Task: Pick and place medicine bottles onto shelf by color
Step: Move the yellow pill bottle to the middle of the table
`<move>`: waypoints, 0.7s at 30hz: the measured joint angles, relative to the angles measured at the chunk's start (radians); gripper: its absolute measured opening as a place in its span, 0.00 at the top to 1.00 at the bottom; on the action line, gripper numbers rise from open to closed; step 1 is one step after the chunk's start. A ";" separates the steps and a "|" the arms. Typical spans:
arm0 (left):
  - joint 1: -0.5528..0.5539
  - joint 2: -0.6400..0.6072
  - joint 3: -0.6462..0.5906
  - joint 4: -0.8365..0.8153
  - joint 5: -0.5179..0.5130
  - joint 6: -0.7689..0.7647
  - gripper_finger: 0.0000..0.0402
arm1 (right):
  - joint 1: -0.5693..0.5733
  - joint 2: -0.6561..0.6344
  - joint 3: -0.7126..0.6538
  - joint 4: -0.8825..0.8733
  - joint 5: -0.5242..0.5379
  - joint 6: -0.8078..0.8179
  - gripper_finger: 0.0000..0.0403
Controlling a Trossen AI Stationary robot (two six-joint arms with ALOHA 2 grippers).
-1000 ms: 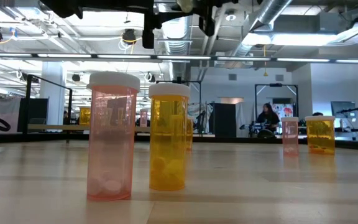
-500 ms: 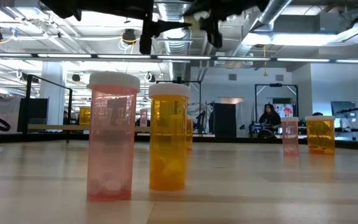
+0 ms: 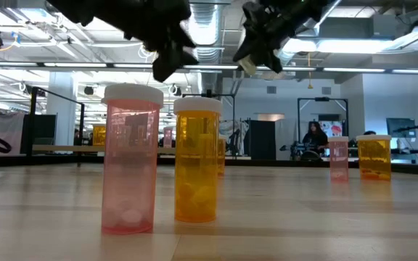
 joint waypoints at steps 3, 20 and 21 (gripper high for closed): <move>0.038 -0.001 0.000 -0.130 -0.046 -0.167 0.50 | -0.006 -0.028 0.000 -0.039 -0.001 -0.005 0.67; 0.222 0.000 0.000 -0.293 1.019 -0.818 0.50 | 0.197 -0.306 -0.146 -0.181 0.497 -0.040 0.67; 0.218 0.000 0.000 -0.273 1.046 -0.838 0.50 | 0.220 -0.306 -0.179 -0.174 0.539 -0.038 0.67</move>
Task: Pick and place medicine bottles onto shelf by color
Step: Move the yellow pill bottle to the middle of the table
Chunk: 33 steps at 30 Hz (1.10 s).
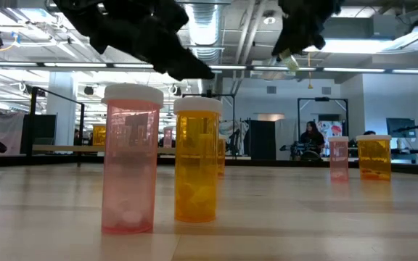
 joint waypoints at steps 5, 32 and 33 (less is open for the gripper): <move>-0.031 0.000 0.000 0.034 0.077 -0.087 0.50 | 0.080 0.005 -0.172 0.173 0.089 0.065 0.67; -0.130 -0.236 0.001 -0.073 0.037 -0.218 0.50 | -0.071 0.447 -0.736 1.518 0.178 -0.226 0.67; -0.136 -0.236 0.001 -0.082 0.018 -0.218 0.50 | -0.084 0.458 -0.736 1.532 0.169 -0.244 0.67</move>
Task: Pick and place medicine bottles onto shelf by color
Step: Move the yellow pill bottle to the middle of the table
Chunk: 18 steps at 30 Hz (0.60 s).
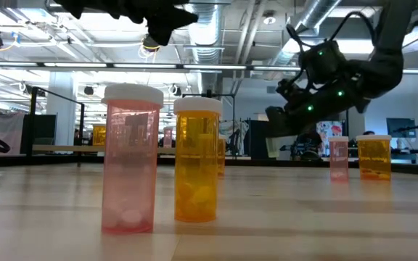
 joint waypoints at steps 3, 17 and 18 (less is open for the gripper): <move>-0.011 0.000 0.000 -0.028 -0.048 0.000 0.50 | -0.052 0.017 0.001 0.025 -0.083 -0.045 0.67; -0.028 0.000 0.000 -0.041 -0.100 -0.003 0.50 | -0.318 0.017 0.001 0.088 -0.756 -0.088 0.67; -0.028 0.000 0.000 -0.041 -0.102 -0.003 0.50 | -0.317 0.017 0.001 0.087 -0.764 -0.092 0.67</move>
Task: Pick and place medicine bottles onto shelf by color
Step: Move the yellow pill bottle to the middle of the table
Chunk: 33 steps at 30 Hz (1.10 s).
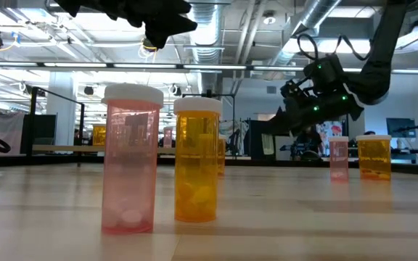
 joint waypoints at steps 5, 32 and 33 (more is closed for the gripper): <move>0.000 0.000 0.000 0.000 -0.010 0.000 0.50 | 0.046 0.054 0.000 0.041 -0.006 0.001 0.67; 0.000 0.000 0.000 -0.004 -0.023 0.004 0.50 | 0.157 0.365 0.070 0.388 -0.007 0.060 0.67; 0.000 0.000 0.000 -0.004 -0.023 0.004 0.50 | 0.159 0.365 0.071 0.388 -0.007 0.068 0.67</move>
